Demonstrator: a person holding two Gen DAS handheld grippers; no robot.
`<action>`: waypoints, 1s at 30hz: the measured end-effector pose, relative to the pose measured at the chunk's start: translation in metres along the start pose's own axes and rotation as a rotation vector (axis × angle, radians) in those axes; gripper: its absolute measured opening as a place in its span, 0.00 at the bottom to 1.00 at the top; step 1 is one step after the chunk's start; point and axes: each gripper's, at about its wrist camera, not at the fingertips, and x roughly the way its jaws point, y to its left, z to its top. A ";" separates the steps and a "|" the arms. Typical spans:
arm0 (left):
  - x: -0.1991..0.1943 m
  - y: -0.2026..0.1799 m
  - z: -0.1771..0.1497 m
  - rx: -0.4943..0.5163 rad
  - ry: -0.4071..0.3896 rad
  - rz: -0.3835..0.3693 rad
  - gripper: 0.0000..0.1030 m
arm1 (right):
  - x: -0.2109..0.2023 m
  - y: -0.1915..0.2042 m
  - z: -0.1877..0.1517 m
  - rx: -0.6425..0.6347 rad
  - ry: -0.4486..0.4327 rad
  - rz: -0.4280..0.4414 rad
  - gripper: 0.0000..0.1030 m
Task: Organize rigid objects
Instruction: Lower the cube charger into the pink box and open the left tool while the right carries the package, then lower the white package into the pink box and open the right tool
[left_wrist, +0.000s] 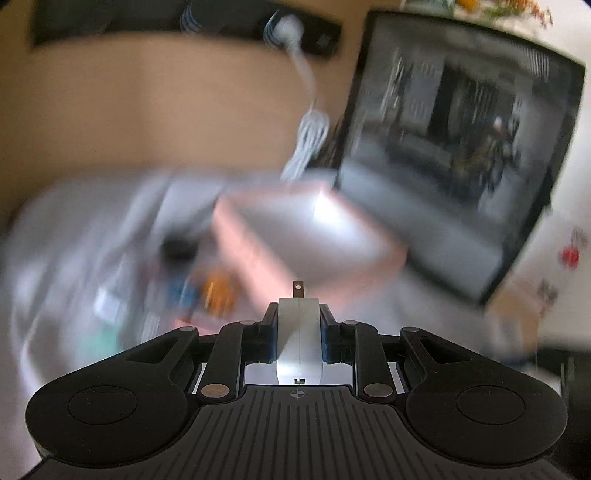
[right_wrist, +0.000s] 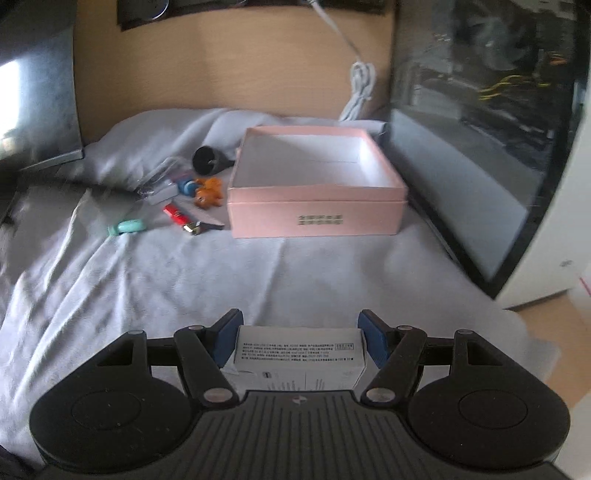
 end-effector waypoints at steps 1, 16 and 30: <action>0.012 -0.002 0.019 0.004 -0.021 -0.009 0.23 | -0.002 -0.003 -0.001 0.008 -0.006 -0.004 0.67; 0.053 0.039 0.024 -0.202 -0.056 0.041 0.25 | 0.017 -0.032 0.026 0.016 -0.064 -0.022 0.67; -0.070 0.095 -0.120 -0.351 0.101 0.334 0.25 | 0.112 -0.013 0.166 0.072 -0.272 -0.045 0.87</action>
